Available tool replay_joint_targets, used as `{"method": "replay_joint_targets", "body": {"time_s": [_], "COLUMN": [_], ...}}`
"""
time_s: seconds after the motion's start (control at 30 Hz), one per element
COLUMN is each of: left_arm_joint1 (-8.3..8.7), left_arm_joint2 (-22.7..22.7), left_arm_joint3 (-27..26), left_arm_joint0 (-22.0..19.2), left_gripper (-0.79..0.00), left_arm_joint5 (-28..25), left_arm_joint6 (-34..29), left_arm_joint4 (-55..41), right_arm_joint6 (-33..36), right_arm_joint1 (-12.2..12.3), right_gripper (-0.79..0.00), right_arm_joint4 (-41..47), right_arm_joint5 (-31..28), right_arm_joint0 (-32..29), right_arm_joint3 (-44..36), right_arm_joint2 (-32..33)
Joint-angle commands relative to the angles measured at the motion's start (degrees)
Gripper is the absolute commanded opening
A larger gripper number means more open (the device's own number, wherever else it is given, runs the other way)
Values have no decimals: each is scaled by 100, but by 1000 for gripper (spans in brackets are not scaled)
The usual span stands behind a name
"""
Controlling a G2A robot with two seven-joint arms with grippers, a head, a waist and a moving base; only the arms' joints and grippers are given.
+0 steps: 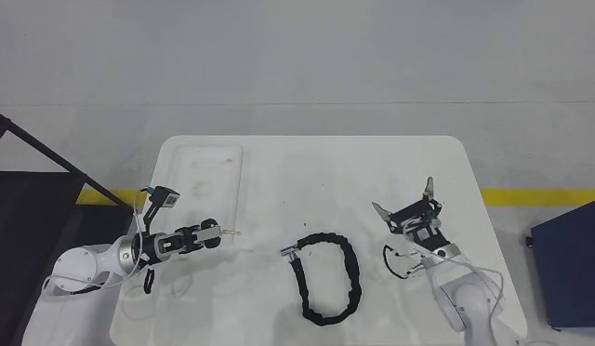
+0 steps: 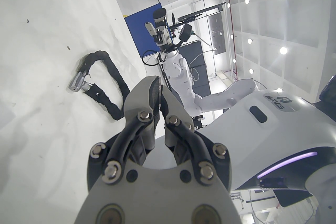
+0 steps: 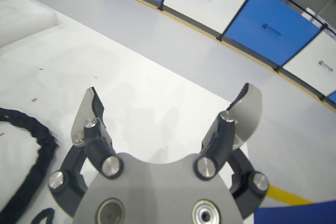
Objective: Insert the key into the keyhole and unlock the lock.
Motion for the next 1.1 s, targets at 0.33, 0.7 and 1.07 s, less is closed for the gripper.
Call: {"method": "replay_joint_targets", "body": {"time_s": [0.33,0.7,1.07], "left_arm_joint1": [0,0,0], "left_arm_joint2": [0,0,0], "left_arm_joint3": [0,0,0], "left_arm_joint0": [0,0,0], "left_gripper": [-785,-785,-785], "left_arm_joint5": [0,0,0], "left_arm_joint6": [0,0,0], "left_arm_joint4": [0,0,0], "right_arm_joint6": [-160,9,9], "right_arm_joint1": [-378,-559,-559], "right_gripper": [0,0,0], "right_arm_joint4": [-542,-919,-919], "right_arm_joint5": [-379,-129,-129], "right_arm_joint0": [1814,2297,2297], "right_arm_joint3": [453,757,757], "right_arm_joint2": [-2271,-2955,-2955]}}
